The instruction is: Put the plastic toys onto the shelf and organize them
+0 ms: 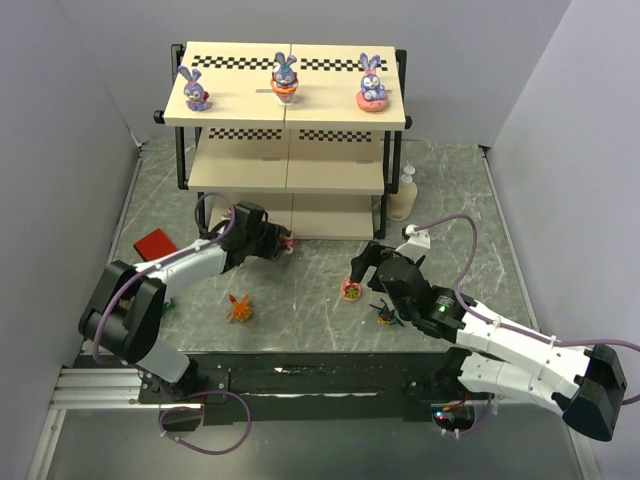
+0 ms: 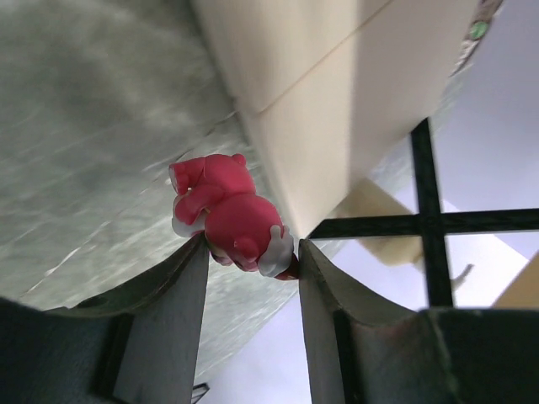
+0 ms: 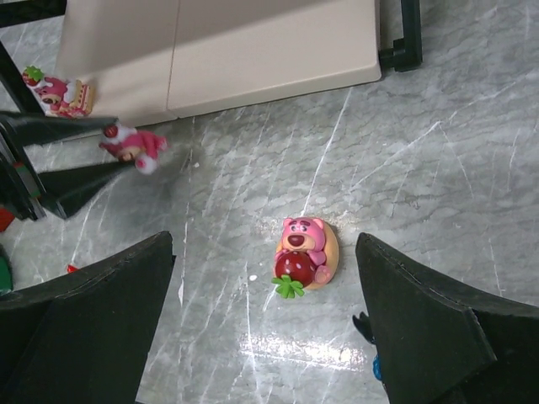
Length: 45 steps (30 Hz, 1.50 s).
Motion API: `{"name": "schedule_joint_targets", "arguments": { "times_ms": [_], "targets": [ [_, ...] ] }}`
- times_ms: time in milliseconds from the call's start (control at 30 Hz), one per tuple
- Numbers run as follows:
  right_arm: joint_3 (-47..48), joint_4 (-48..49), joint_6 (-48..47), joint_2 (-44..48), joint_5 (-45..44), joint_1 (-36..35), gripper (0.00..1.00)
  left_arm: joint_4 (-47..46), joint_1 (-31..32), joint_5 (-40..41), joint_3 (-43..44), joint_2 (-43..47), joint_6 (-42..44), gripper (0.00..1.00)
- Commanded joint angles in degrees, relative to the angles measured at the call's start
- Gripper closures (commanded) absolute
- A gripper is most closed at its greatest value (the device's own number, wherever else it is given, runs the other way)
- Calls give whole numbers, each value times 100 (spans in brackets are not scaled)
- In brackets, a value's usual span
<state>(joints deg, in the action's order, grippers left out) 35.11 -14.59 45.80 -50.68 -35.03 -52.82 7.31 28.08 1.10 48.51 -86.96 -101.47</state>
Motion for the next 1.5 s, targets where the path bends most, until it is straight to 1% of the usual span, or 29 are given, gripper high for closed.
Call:
{"name": "schedule_joint_targets", "arguments": {
  "times_ms": [0,267,467,633,800,900,1133,1333,1467],
  "targets": [
    [-75,79,61,93,-189,43,5,-46,-153,-180,439,-225,250,69],
    [-92,70,52,128,-198,70,5,-116,-320,-427,949,-735,549,70],
    [-119,88,34,163,-189,96,5,-81,-320,-401,1213,-937,558,70],
    [-128,97,34,163,-180,114,5,-273,-320,-391,1178,-1007,505,69],
    [-136,114,17,172,-162,123,5,-861,-338,-409,932,-1025,409,68],
    [-154,158,25,163,-127,131,5,-1021,-338,-331,818,-1007,365,67],
    [-163,211,34,110,-48,122,5,-1153,-338,-216,721,-1034,304,64],
    [-180,228,34,119,-39,123,5,-1416,-320,-128,546,-1016,224,66],
    [-206,255,34,137,-39,123,5,-1417,-259,301,510,-937,233,64]
  ]
}}
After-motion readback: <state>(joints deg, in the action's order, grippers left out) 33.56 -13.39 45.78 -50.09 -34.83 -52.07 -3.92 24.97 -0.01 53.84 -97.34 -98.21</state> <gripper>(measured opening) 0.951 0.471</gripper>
